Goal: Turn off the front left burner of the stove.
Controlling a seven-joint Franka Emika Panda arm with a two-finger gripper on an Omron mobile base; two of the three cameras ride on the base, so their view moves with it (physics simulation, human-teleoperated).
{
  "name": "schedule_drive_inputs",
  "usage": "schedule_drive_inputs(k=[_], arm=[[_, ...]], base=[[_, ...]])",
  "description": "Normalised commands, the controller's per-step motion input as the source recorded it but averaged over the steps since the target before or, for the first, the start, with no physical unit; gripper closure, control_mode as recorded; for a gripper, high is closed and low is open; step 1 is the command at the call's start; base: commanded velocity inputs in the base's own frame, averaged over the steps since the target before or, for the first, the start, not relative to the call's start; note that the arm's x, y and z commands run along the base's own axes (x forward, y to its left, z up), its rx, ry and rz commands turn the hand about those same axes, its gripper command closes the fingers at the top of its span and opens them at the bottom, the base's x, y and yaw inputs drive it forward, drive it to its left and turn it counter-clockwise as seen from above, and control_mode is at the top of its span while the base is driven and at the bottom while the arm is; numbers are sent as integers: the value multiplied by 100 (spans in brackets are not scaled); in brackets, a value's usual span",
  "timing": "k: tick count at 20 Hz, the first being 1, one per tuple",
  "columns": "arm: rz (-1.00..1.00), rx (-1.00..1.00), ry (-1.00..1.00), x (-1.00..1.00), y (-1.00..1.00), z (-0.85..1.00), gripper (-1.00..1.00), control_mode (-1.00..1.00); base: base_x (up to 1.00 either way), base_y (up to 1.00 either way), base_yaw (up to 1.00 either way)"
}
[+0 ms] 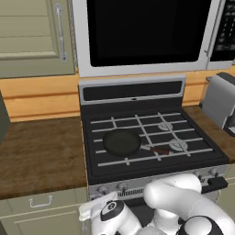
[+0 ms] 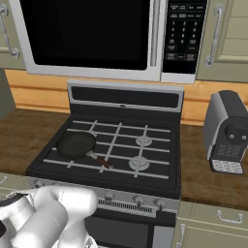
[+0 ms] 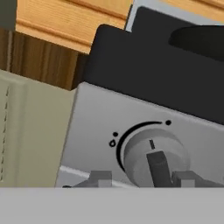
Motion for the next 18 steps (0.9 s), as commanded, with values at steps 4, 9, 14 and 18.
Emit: schedule_drive_inputs(k=[4, 9, 14, 18], arm=[[-6, 61, 6, 79, -4, 30, 100, -100], [-6, 61, 6, 69, -9, 22, 100, -100], [-10, 46, 5, 52, -4, 8, 100, -100], [0, 1, -1, 1, -2, 0, 100, -100]], base=[[0, 0, 0], [0, 0, 0], [0, 0, 0], [0, 0, 0]])
